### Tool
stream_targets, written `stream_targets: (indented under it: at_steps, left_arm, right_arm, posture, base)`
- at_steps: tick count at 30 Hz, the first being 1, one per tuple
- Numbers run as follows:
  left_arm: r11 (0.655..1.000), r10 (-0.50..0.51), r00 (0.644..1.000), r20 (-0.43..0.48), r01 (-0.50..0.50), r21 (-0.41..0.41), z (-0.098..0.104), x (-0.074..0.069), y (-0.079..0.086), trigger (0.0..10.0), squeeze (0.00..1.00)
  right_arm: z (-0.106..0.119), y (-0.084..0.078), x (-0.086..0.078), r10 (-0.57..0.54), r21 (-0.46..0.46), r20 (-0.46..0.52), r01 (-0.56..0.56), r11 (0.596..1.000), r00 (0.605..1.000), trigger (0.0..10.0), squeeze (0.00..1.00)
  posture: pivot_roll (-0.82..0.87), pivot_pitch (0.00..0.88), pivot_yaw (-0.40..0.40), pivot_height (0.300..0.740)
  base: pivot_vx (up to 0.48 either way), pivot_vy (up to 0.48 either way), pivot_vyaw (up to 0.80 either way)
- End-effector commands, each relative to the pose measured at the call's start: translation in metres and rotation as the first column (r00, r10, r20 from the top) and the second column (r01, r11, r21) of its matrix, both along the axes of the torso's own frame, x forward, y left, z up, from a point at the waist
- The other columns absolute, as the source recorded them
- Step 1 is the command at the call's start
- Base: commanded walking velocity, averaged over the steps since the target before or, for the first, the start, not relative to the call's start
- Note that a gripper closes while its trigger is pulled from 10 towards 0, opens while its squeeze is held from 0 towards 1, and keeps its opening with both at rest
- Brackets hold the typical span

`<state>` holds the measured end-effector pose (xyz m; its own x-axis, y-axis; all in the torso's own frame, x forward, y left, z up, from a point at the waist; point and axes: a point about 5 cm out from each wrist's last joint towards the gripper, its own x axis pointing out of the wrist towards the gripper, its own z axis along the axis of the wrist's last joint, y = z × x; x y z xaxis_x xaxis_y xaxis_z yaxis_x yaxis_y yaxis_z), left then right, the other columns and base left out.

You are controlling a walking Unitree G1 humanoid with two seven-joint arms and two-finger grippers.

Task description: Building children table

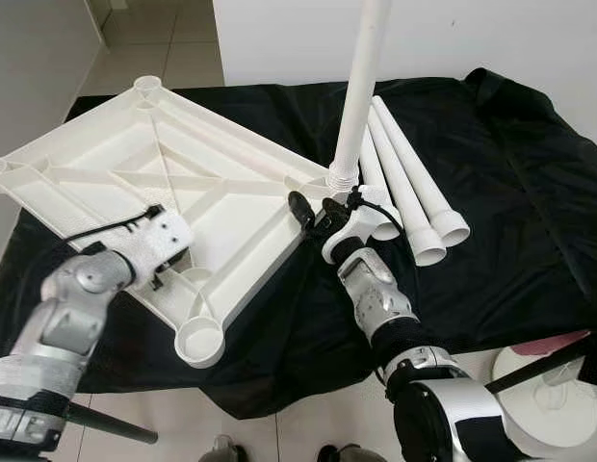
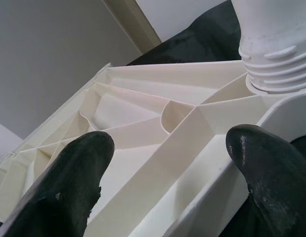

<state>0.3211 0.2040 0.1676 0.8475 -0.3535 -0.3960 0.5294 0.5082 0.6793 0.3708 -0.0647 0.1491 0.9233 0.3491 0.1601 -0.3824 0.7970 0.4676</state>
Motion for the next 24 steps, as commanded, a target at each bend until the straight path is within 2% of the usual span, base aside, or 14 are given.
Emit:
stream_targets:
  at_steps: [1,3,4,7,9,12,16,20,22,23,24]
  left_arm:
    - [0.994,-0.106,0.991,-0.083,0.108,0.024,-0.016,-0.011,-0.015,10.0,0.0]
    - [0.977,-0.209,0.968,-0.137,0.213,0.014,-0.019,-0.021,-0.028,10.0,0.0]
    - [0.977,-0.209,0.968,-0.137,0.213,0.014,-0.019,-0.021,-0.028,10.0,0.0]
    - [0.956,-0.29,0.939,-0.183,0.294,-0.001,-0.019,-0.029,-0.039,10.0,0.0]
    - [0.935,-0.351,0.909,-0.224,0.354,-0.025,-0.018,-0.037,-0.049,10.0,0.0]
    - [0.921,-0.387,0.891,-0.237,0.388,-0.045,-0.016,-0.041,-0.057,10.0,0.0]
    - [0.915,-0.401,0.892,-0.209,0.401,-0.042,-0.012,-0.037,-0.066,10.0,0.0]
    - [0.917,-0.397,0.897,-0.195,0.398,-0.037,-0.01,-0.035,-0.067,10.0,0.0]
    - [0.933,-0.356,0.92,-0.164,0.359,-0.011,-0.006,-0.028,-0.064,10.0,0.0]
    - [0.933,-0.356,0.92,-0.164,0.359,-0.011,-0.006,-0.028,-0.064,10.0,0.0]
    - [0.947,-0.318,0.938,-0.139,0.322,0.009,-0.003,-0.021,-0.056,10.0,0.0]
  right_arm:
    - [-0.004,0.009,-0.001,0.02,0.019,-0.03,-0.019,1.0,0.999,10.0,0.0]
    - [-0.004,0.008,0.001,0.016,0.017,-0.039,-0.015,1.0,0.999,10.0,0.0]
    - [-0.004,0.008,0.001,0.016,0.017,-0.039,-0.015,1.0,0.999,10.0,0.0]
    - [-0.004,0.008,0.003,0.014,0.018,-0.047,-0.013,1.0,0.999,10.0,0.0]
    - [-0.003,0.009,0.005,0.017,0.019,-0.057,-0.016,1.0,0.998,10.0,0.0]
    - [-0.003,0.011,0.006,0.024,0.022,-0.068,-0.022,1.0,0.997,10.0,0.0]
    - [-0.003,0.013,0.007,0.03,0.028,-0.083,-0.028,0.999,0.996,10.0,0.0]
    - [-0.004,0.013,0.008,0.031,0.029,-0.088,-0.029,0.999,0.996,10.0,0.0]
    - [-0.003,0.013,0.008,0.031,0.031,-0.077,-0.028,0.999,0.997,10.0,0.0]
    - [-0.003,0.013,0.008,0.031,0.031,-0.077,-0.028,0.999,0.997,10.0,0.0]
    - [-0.001,0.012,0.007,0.03,0.017,-0.042,-0.029,0.999,0.999,10.0,0.0]
  posture:
    - [0.05,0.102,0.011,0.74]
    - [0.06,0.108,0.015,0.74]
    - [0.06,0.108,0.015,0.74]
    - [0.06,0.11,0.017,0.74]
    - [0.06,0.112,0.022,0.74]
    - [0.06,0.113,0.024,0.74]
    - [0.06,0.113,0.03,0.74]
    - [0.06,0.113,0.03,0.74]
    - [0.07,0.112,0.029,0.74]
    - [0.07,0.112,0.029,0.74]
    - [0.07,0.112,0.029,0.74]
  base:
    - [0.0,0.0,0.0]
    - [0.0,0.0,0.0]
    - [0.0,0.0,0.0]
    - [0.0,0.0,0.0]
    - [0.0,0.0,0.0]
    - [0.0,0.0,0.0]
    - [0.0,0.0,0.0]
    - [0.0,0.0,0.0]
    - [0.0,0.0,0.0]
    - [0.0,0.0,0.0]
    - [0.0,0.0,0.0]
